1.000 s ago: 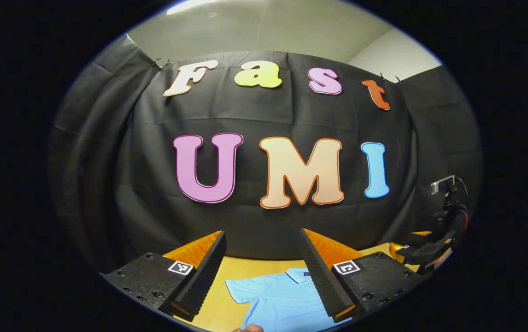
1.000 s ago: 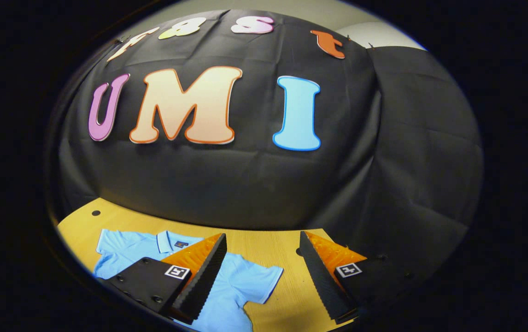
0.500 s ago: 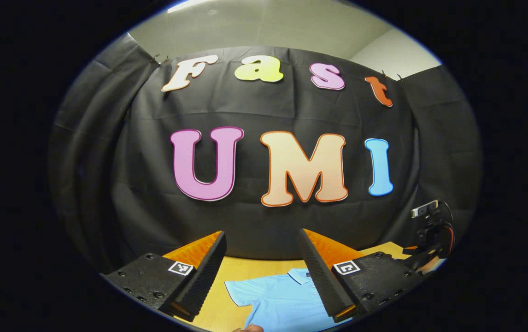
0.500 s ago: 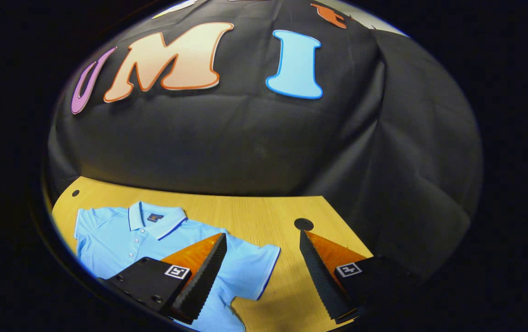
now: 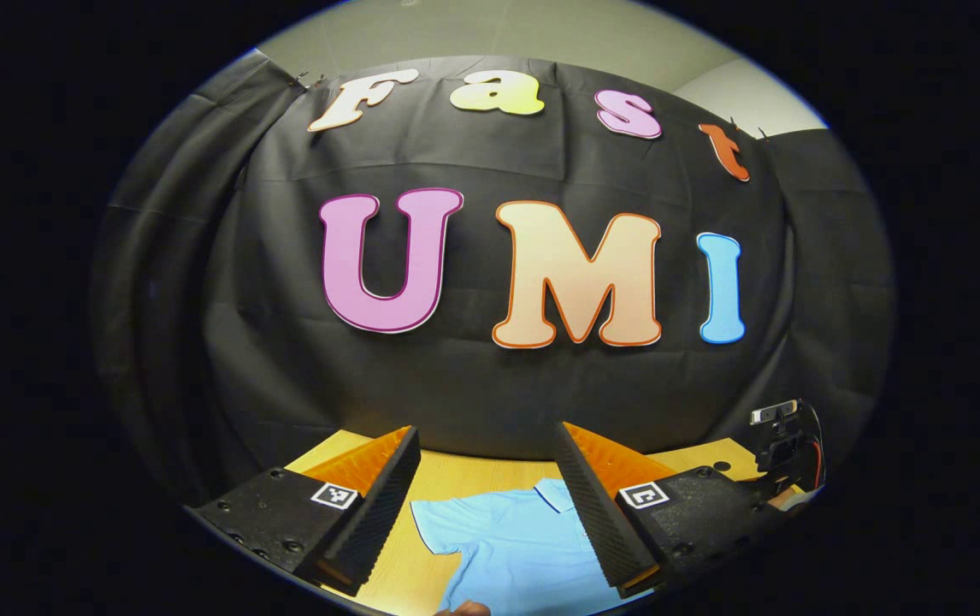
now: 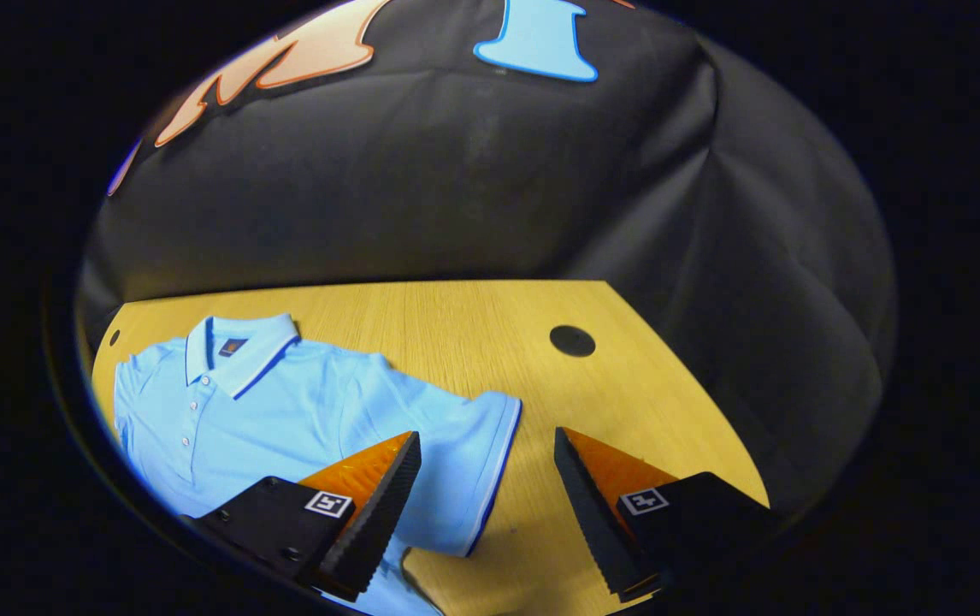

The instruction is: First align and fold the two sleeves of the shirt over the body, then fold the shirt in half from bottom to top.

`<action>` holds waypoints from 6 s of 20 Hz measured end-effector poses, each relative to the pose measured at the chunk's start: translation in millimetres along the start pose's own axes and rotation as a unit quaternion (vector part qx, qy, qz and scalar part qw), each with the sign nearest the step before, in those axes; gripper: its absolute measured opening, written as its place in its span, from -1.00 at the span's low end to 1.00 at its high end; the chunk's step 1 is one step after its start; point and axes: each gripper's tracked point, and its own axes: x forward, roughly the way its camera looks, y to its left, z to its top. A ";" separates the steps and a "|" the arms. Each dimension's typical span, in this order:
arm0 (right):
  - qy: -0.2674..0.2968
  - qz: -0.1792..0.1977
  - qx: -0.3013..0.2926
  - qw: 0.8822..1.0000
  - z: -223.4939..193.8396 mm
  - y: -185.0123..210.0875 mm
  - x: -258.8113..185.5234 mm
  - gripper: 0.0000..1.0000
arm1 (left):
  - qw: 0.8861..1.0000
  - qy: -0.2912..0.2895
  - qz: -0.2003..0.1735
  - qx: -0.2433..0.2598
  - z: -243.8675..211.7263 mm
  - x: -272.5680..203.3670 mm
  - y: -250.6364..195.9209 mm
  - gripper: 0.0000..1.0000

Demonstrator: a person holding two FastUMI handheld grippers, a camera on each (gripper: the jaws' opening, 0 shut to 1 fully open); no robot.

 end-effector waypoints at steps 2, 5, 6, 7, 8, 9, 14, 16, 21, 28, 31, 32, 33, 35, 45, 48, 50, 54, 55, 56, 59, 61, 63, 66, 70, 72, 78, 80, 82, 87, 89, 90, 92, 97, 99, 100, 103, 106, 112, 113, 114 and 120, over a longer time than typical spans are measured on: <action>0.015 -0.003 -0.003 1.000 -11.0 0.7 7.0 0.95 | 1.000 0.006 0.002 -0.001 -4.4 3.7 -0.4 0.89; 0.037 0.007 0.015 0.999 -21.0 3.8 15.5 1.00 | 1.000 0.010 0.003 0.000 -8.3 7.3 -0.3 0.89; 0.037 0.007 0.023 0.999 -19.9 6.0 17.6 0.96 | 1.000 0.009 0.003 0.000 -7.9 7.2 0.0 0.89; 0.041 0.010 0.032 0.999 -21.1 3.9 17.5 0.94 | 1.000 0.010 0.003 0.001 -7.8 8.3 -1.3 0.89; 0.047 0.019 0.045 0.998 -21.7 6.3 16.3 0.97 | 1.000 0.011 0.003 0.000 -8.6 8.9 -1.6 0.89; 0.053 0.029 0.058 0.996 -21.4 8.2 14.3 0.94 | 1.000 0.012 0.002 0.000 -9.4 8.0 -2.5 0.89; 0.051 0.049 0.065 0.995 -23.0 23.2 16.7 -0.09 | 1.000 0.016 0.008 -0.003 -10.6 7.1 1.6 0.89; 0.044 0.049 0.057 0.996 -23.3 29.8 16.6 -0.68 | 1.000 0.018 0.010 -0.005 -11.3 7.5 2.7 0.89; 0.028 0.063 0.068 0.995 -7.4 44.0 3.1 -0.82 | 1.000 0.019 0.018 -0.008 -11.1 1.1 13.1 0.89; -0.002 0.124 0.121 0.985 24.6 86.3 -26.9 -0.82 | 0.999 0.023 0.021 -0.021 -14.2 -4.1 24.2 0.89; -0.006 0.162 0.139 0.977 29.4 122.2 -41.9 -0.82 | 0.999 0.027 0.022 -0.029 -19.1 -4.9 28.3 0.89; -0.007 0.172 0.143 0.975 28.9 132.1 -45.8 -0.82 | 0.999 0.030 0.022 -0.031 -21.2 -5.3 31.0 0.91; -0.005 0.180 0.146 0.973 28.4 141.6 -48.2 -0.82 | 0.999 0.033 0.023 -0.033 -23.5 -5.6 33.8 0.91; 0.001 0.193 0.149 0.970 23.1 159.8 -51.0 -0.82 | 0.998 0.038 0.025 -0.035 -27.6 -5.3 39.3 0.91; 0.004 0.206 0.142 0.968 17.7 190.3 -68.5 0.56 | 0.994 0.091 0.027 -0.047 -72.3 13.4 66.0 0.92; -0.011 0.211 0.120 0.970 20.1 183.3 -85.3 0.97 | 0.994 0.097 0.033 -0.042 -83.4 24.1 72.0 0.91; -0.019 0.211 0.105 0.972 19.9 173.2 -99.1 0.95 | 0.993 0.104 0.032 -0.043 -93.3 34.4 70.7 0.91; -0.016 0.197 0.083 0.977 -0.2 140.3 -120.5 0.96 | 0.990 0.124 0.036 -0.056 -121.7 56.7 69.9 0.91; -0.014 0.192 0.082 0.978 -5.8 130.3 -125.6 0.96 | 0.990 0.128 0.035 -0.058 -130.2 64.0 68.4 0.91; -0.012 0.187 0.082 0.979 -12.0 120.7 -131.8 0.96 | 0.988 0.137 0.036 -0.058 -140.5 72.1 67.4 0.91; -0.005 0.175 0.086 0.981 -26.2 93.6 -148.2 0.96 | 0.984 0.164 0.033 -0.061 -173.1 91.9 65.8 0.90; -0.004 0.159 0.095 0.983 -31.5 74.3 -155.3 0.96 | 0.980 0.186 0.038 -0.055 -197.9 100.5 69.0 0.89; -0.006 0.146 0.108 0.983 -32.6 59.1 -160.7 0.95 | 0.975 0.206 0.050 -0.067 -222.9 112.7 74.4 0.90; -0.006 0.130 0.119 0.984 -37.2 39.3 -164.8 0.95 | 0.965 0.240 0.063 -0.091 -257.8 122.1 79.2 0.91; 0.004 0.114 0.127 0.985 -54.1 22.8 -170.5 0.96 | 0.956 0.273 0.079 -0.076 -294.3 135.1 89.2 0.91; 0.013 0.111 0.121 0.986 -64.6 19.5 -172.9 0.96 | 0.952 0.285 0.084 -0.073 -306.7 139.2 92.3 0.91; 0.010 0.113 0.131 0.985 -61.0 16.2 -178.0 0.95 | 0.946 0.308 0.094 -0.020 -321.4 144.0 95.8 0.90; 0.007 0.114 0.137 0.984 -58.4 15.0 -177.5 0.96 | 0.947 0.306 0.094 -0.020 -320.0 145.4 93.7 0.92; 0.010 0.116 0.137 0.984 -59.1 14.5 -177.3 0.96 | 0.947 0.309 0.084 -0.025 -320.8 145.0 87.8 0.56; 0.005 0.124 0.133 0.983 -57.7 13.7 -180.9 0.95 | 0.948 0.308 0.066 -0.039 -319.2 149.2 70.3 -0.70; 0.000 0.124 0.132 0.984 -55.8 8.6 -184.2 0.96 | 0.946 0.310 0.081 -0.047 -319.4 148.1 67.8 -0.99; -0.003 0.123 0.132 0.984 -54.7 5.5 -185.7 0.96 | 0.945 0.314 0.084 -0.046 -318.8 146.6 64.6 -1.00; -0.006 0.124 0.133 0.983 -54.4 -1.7 -189.0 0.96 | 0.947 0.306 0.082 -0.056 -307.8 145.1 52.3 -1.00; -0.008 0.122 0.137 0.983 -62.8 -18.1 -196.0 0.96 | 0.961 0.273 0.036 -0.038 -274.5 154.0 4.1 -1.00; -0.009 0.121 0.138 0.983 -64.7 -24.6 -199.0 0.96 | 0.961 0.273 0.014 -0.029 -270.9 155.2 -18.9 -1.00; -0.010 0.121 0.138 0.983 -65.1 -27.2 -200.7 0.96 | 0.961 0.275 0.004 -0.029 -270.9 155.7 -31.6 -1.00; -0.015 0.120 0.138 0.983 -64.8 -36.7 -204.9 0.96 | 0.960 0.278 -0.024 -0.027 -272.4 153.4 -66.5 -1.00; -0.014 0.121 0.137 0.983 -68.0 -41.7 -207.5 0.95 | 0.957 0.284 -0.050 -0.024 -280.1 151.5 -97.0 -1.00; -0.012 0.131 0.132 0.983 -69.9 -47.8 -210.2 0.96 | 0.952 0.302 -0.041 0.002 -304.9 145.5 -118.6 -1.00; -0.011 0.133 0.130 0.982 -70.1 -47.9 -210.9 0.96 | 0.951 0.305 -0.043 -0.001 -307.1 144.8 -122.4 -1.00; -0.011 0.136 0.129 0.982 -70.4 -47.5 -211.7 0.96 | 0.950 0.309 -0.053 -0.013 -307.7 141.8 -129.9 -0.97; -0.025 0.162 0.126 0.979 -62.9 -42.9 -223.3 0.96 | 0.962 0.259 -0.081 -0.025 -258.6 109.8 -130.5 0.93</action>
